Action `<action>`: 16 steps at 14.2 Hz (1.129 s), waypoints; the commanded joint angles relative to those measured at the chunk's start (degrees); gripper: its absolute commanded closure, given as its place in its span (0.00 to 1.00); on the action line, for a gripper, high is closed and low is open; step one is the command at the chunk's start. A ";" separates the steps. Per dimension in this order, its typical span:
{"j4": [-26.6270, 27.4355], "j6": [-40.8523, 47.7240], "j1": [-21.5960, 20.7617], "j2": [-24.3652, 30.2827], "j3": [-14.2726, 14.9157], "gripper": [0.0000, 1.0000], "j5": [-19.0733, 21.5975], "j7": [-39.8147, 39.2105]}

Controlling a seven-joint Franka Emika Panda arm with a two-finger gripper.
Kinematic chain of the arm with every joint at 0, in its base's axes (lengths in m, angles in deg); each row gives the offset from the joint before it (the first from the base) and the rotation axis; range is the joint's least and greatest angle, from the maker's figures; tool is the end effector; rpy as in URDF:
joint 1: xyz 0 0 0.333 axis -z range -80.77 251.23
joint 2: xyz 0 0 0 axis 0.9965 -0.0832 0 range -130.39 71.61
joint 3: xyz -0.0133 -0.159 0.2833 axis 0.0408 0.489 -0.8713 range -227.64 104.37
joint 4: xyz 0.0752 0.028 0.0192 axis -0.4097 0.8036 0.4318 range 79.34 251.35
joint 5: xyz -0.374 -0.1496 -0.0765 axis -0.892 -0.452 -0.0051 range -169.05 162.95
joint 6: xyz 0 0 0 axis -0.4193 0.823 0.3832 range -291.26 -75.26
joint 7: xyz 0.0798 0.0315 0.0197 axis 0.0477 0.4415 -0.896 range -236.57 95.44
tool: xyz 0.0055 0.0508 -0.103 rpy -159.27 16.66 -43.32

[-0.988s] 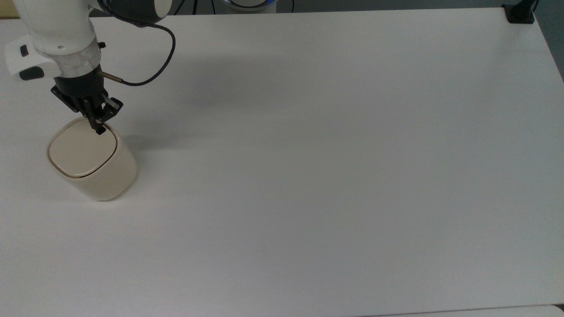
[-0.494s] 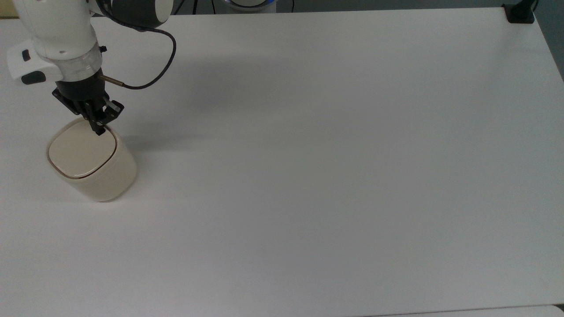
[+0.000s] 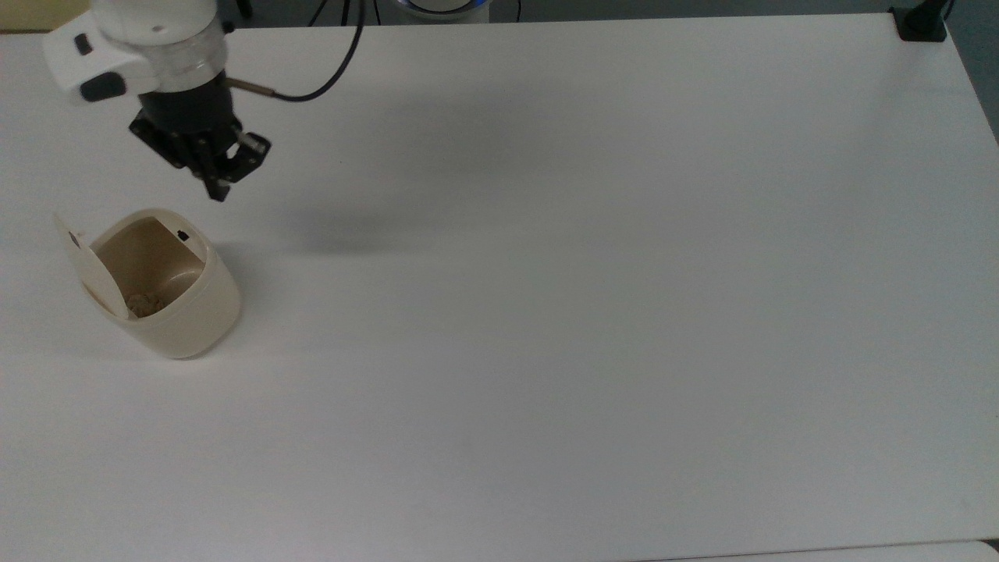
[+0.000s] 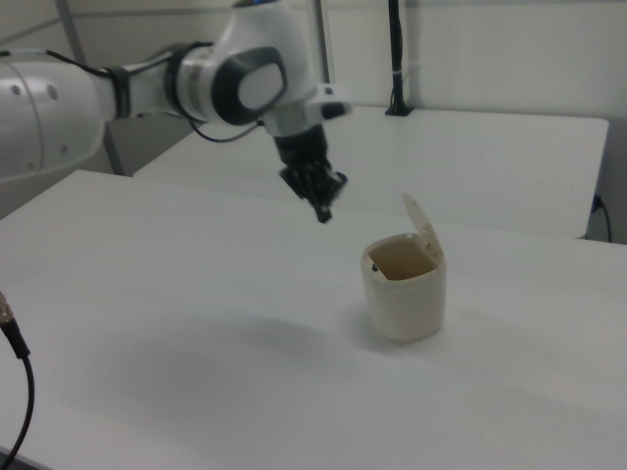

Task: Open the trash bin
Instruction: 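Lift the gripper up and away from the bin as the lid pops open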

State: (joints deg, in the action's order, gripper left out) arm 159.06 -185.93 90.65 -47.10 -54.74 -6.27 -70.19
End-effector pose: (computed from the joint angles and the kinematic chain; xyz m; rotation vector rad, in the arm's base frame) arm 0.6762 -0.1412 0.5193 3.0149 -0.2998 0.2063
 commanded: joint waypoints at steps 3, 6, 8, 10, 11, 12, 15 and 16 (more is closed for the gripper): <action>1.54 11.83 -9.54 7.60 0.23 0.97 -0.82 0.50; 3.12 14.66 -12.79 11.02 0.31 0.97 -0.91 0.33; 5.32 15.01 -14.56 13.40 0.31 0.93 -1.44 0.33; 5.59 15.45 -14.56 13.41 0.31 0.76 -1.44 0.15; 5.41 15.62 -14.48 13.32 0.23 0.56 -1.35 0.24; 5.32 15.54 -14.39 13.32 0.23 0.31 -1.00 0.67; 5.50 15.63 -14.56 13.32 0.31 0.00 -1.53 1.12; 5.50 15.71 -14.48 13.32 0.31 0.00 -1.53 1.12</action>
State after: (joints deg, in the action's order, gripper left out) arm 162.85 -171.06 76.85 -35.48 -54.93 -6.49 -70.14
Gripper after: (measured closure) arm 0.388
